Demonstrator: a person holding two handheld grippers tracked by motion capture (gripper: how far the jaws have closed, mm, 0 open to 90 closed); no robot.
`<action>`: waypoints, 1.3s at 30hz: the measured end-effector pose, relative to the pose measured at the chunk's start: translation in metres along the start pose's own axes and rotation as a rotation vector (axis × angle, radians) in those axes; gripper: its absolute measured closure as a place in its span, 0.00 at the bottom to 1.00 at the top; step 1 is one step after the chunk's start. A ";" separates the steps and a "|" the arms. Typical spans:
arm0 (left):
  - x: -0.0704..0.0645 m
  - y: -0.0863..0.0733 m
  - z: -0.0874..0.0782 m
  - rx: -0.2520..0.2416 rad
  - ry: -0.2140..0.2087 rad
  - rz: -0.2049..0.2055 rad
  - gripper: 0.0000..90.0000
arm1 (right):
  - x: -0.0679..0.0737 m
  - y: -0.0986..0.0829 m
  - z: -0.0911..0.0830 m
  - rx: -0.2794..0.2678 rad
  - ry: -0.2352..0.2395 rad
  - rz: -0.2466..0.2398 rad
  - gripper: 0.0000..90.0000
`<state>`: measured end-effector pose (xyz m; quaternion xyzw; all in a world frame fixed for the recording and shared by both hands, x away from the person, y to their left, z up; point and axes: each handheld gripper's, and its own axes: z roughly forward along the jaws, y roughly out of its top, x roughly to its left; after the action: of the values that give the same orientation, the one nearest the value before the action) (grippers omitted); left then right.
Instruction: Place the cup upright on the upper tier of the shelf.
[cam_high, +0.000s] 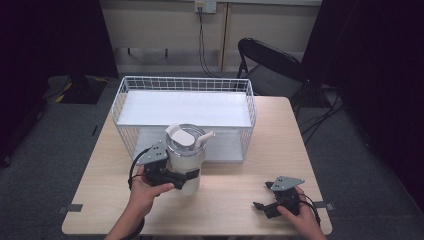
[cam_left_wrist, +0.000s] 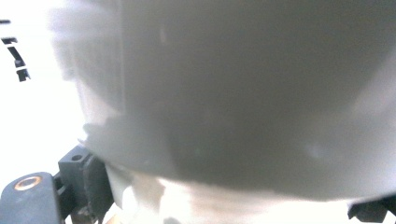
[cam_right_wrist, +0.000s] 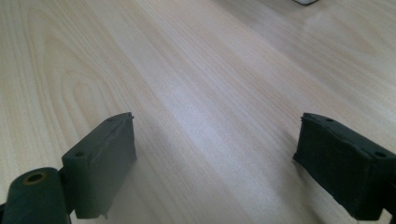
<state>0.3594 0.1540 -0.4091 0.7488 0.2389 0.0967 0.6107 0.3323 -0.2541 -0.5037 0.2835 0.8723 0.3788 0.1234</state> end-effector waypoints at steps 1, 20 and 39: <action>0.000 0.001 0.000 0.000 0.000 0.002 0.11 | 0.000 0.000 0.000 0.000 0.000 0.000 0.13; 0.003 0.034 -0.010 -0.054 0.021 -0.001 0.11 | 0.000 0.000 0.000 0.000 0.000 0.000 0.13; 0.004 0.069 -0.018 -0.095 0.041 -0.004 0.11 | 0.000 0.000 0.000 0.000 0.001 0.000 0.13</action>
<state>0.3717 0.1624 -0.3391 0.7163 0.2482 0.1219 0.6407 0.3324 -0.2542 -0.5037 0.2834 0.8724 0.3788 0.1231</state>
